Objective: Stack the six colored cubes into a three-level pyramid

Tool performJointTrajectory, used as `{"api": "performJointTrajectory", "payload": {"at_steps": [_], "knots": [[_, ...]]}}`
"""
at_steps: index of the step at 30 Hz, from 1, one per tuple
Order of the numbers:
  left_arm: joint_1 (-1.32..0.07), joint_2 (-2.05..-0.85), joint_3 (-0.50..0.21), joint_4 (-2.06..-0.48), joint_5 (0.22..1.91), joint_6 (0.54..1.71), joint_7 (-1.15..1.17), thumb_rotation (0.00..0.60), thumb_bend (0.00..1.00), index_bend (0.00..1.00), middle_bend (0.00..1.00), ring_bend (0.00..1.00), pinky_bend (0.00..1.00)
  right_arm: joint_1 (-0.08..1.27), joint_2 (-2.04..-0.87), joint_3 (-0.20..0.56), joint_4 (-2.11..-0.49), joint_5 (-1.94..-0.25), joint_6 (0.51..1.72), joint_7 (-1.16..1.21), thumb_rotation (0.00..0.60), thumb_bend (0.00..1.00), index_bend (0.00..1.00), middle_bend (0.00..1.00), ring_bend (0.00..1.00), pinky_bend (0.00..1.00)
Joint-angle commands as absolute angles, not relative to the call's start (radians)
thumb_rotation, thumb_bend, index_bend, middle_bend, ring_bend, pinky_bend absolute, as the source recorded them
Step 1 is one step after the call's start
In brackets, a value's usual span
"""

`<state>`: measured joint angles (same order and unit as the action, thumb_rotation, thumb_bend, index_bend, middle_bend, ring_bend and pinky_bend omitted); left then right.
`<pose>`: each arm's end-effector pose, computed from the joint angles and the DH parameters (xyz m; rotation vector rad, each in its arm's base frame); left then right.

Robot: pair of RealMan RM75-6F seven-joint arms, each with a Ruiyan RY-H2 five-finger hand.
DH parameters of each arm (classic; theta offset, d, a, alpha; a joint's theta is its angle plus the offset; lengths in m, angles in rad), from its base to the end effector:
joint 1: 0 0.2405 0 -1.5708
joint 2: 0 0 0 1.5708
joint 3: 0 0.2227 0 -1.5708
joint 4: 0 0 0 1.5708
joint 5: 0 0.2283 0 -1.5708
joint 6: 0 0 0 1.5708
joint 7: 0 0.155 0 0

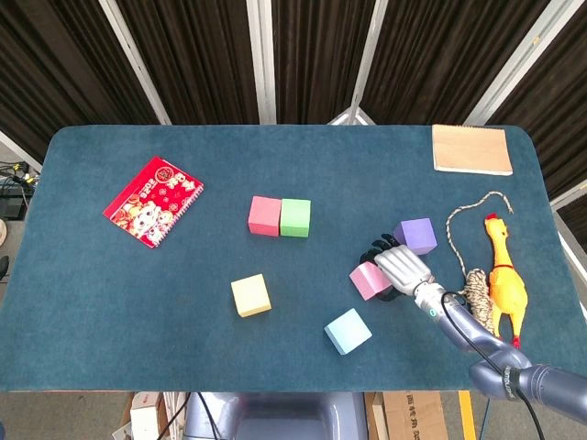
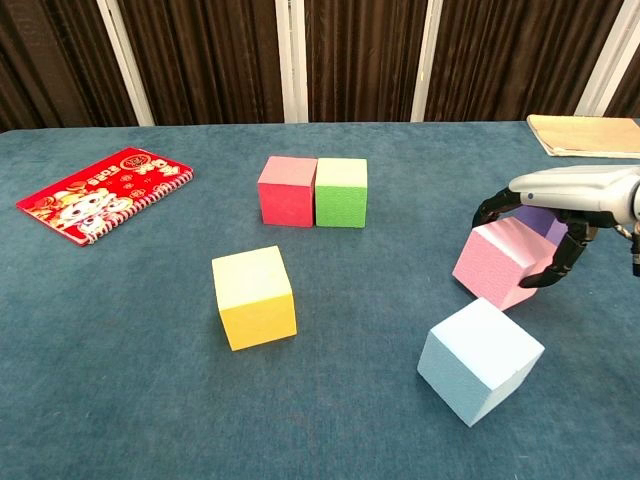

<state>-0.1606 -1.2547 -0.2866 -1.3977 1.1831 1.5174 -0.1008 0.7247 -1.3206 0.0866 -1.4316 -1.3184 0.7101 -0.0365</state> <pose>-0.3224 0.2553 0.1755 -0.9307 -0.8277 -1.0214 -0.1915 -0.3389 -0.0053 2.0492 -1.0140 0.6940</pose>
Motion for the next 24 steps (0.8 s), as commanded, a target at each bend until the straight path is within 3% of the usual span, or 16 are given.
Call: {"api": "performJointTrajectory", "payload": {"at_steps": [1, 5, 9, 17, 24], "knots": [[-0.161, -1.255, -0.286, -1.398, 1.184, 1.514, -0.1, 0.6, 0.32, 0.14, 0.12, 0.01, 0.0, 0.725, -1.319, 0.084, -1.437, -1.308, 0.71, -0.042, 0.6, 0.29, 0.31, 0.3, 0.13, 0.0], [-0.161, -1.256, -0.288, -1.397, 1.185, 1.51, -0.1, 0.6, 0.32, 0.14, 0.12, 0.01, 0.0, 0.722, -1.33, 0.087, -1.43, -1.305, 0.73, -0.048, 0.6, 0.29, 0.31, 0.31, 0.14, 0.0], [-0.16, -1.256, -0.289, -1.4, 1.189, 1.51, -0.104, 0.6, 0.32, 0.14, 0.12, 0.01, 0.0, 0.716, -1.35, 0.091, -1.417, -1.321, 0.762, -0.034, 0.6, 0.31, 0.37, 0.39, 0.2, 0.0], [-0.159, -1.258, -0.292, -1.397, 1.189, 1.506, -0.1, 0.6, 0.32, 0.15, 0.12, 0.01, 0.0, 0.712, -1.354, 0.1, -1.421, -1.372, 0.822, 0.003, 0.6, 0.4, 0.47, 0.45, 0.25, 0.0], [-0.161, -1.27, -0.294, -1.38, 1.192, 1.527, -0.055, 0.6, 0.32, 0.15, 0.12, 0.01, 0.0, 0.761, -1.294, 0.155, -1.494, -1.275, 0.782, -0.13, 0.6, 0.59, 0.52, 0.49, 0.25, 0.0]]}}
